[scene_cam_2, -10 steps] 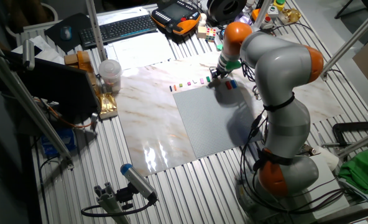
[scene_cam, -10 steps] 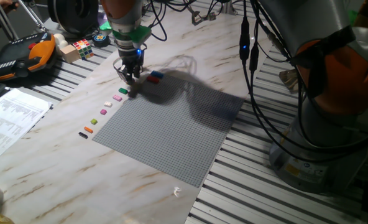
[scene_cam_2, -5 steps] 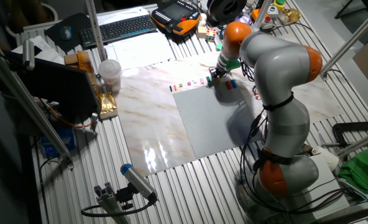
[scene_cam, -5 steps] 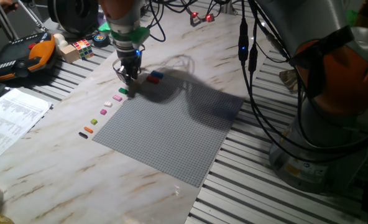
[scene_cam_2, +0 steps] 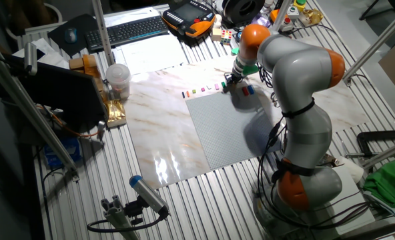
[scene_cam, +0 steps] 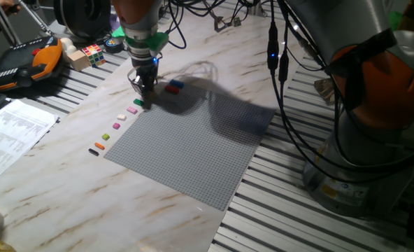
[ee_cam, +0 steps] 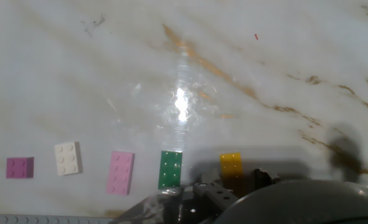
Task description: Build with small Lego blocks
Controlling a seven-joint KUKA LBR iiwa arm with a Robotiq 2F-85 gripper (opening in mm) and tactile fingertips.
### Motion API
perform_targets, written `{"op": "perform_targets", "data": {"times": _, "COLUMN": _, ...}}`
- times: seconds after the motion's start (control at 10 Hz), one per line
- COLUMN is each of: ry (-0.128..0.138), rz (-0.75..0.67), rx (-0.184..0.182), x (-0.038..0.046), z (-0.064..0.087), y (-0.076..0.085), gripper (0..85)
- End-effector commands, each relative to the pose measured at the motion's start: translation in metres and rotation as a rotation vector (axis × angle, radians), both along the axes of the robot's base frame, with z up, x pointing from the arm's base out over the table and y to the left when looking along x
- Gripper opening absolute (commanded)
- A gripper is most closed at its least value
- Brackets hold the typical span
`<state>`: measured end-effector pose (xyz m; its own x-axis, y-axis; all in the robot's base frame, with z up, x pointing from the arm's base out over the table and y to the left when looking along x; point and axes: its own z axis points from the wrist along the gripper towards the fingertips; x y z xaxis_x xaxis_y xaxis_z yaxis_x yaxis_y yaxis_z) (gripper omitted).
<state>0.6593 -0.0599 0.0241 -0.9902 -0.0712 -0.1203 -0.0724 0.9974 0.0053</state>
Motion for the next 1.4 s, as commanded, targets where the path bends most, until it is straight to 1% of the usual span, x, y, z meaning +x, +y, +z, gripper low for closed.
{"op": "perform_targets", "data": {"times": 0.0, "ry": 0.0, "rz": 0.001, "rx": 0.0, "x": 0.0003, "z": -0.0002, "y": 0.0003, "gripper": 35.7}}
{"op": "perform_targets", "data": {"times": 0.2, "ry": 0.0, "rz": 0.007, "rx": 0.002, "x": 0.0005, "z": -0.0002, "y": 0.0007, "gripper": 32.3}}
{"op": "perform_targets", "data": {"times": 0.6, "ry": -0.005, "rz": 0.016, "rx": 0.003, "x": 0.0012, "z": -0.0011, "y": 0.0014, "gripper": 30.0}}
{"op": "perform_targets", "data": {"times": 0.8, "ry": -0.005, "rz": 0.019, "rx": 0.004, "x": 0.0015, "z": -0.0014, "y": 0.0016, "gripper": 27.3}}
{"op": "perform_targets", "data": {"times": 0.9, "ry": -0.005, "rz": 0.023, "rx": 0.003, "x": 0.0015, "z": -0.0013, "y": 0.0018, "gripper": 24.3}}
{"op": "perform_targets", "data": {"times": 1.1, "ry": 0.001, "rz": 0.03, "rx": 0.003, "x": 0.0016, "z": -0.0014, "y": 0.0021, "gripper": 13.7}}
{"op": "perform_targets", "data": {"times": 1.2, "ry": 0.002, "rz": 0.033, "rx": 0.001, "x": 0.0016, "z": -0.0014, "y": 0.0021, "gripper": 9.7}}
{"op": "perform_targets", "data": {"times": 1.3, "ry": 0.005, "rz": 0.035, "rx": 0.001, "x": 0.0015, "z": -0.0015, "y": 0.0021, "gripper": 0.7}}
